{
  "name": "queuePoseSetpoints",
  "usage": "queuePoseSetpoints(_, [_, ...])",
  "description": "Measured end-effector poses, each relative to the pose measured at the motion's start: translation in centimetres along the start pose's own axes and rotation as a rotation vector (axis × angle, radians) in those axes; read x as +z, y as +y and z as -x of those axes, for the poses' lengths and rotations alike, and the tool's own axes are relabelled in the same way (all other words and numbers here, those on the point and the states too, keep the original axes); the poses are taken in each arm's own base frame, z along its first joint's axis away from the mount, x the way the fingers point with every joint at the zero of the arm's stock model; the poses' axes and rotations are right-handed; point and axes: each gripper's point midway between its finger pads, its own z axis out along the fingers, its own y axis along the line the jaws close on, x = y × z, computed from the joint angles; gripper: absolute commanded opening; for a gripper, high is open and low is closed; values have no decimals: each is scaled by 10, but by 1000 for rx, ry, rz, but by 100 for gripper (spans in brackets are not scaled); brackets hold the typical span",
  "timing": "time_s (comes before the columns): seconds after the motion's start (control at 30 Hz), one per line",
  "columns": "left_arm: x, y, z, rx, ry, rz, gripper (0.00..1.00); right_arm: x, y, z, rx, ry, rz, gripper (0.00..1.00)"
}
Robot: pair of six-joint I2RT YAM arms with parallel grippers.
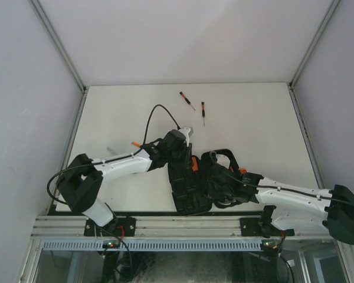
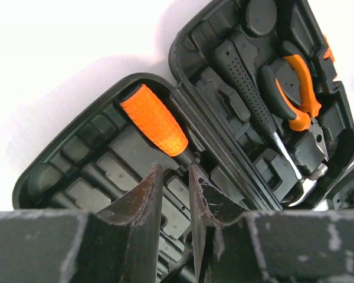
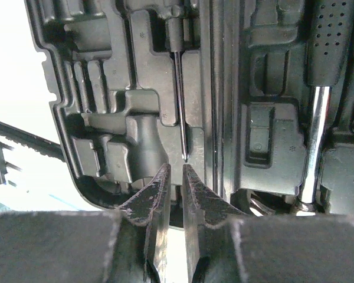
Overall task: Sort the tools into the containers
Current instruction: Adjust the screwdriver in the storage box.
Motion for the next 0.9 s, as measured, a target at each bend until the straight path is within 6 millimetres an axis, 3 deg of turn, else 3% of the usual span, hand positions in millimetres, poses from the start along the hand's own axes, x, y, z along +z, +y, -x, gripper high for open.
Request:
queuePoseSetpoints(0.4, [26, 1, -15, -1, 69, 20, 31, 3, 7, 7, 40, -17, 31, 13])
queuePoseSetpoints(0.9, [40, 8, -20, -24, 89, 55, 29, 19, 1, -3, 34, 42, -15, 8])
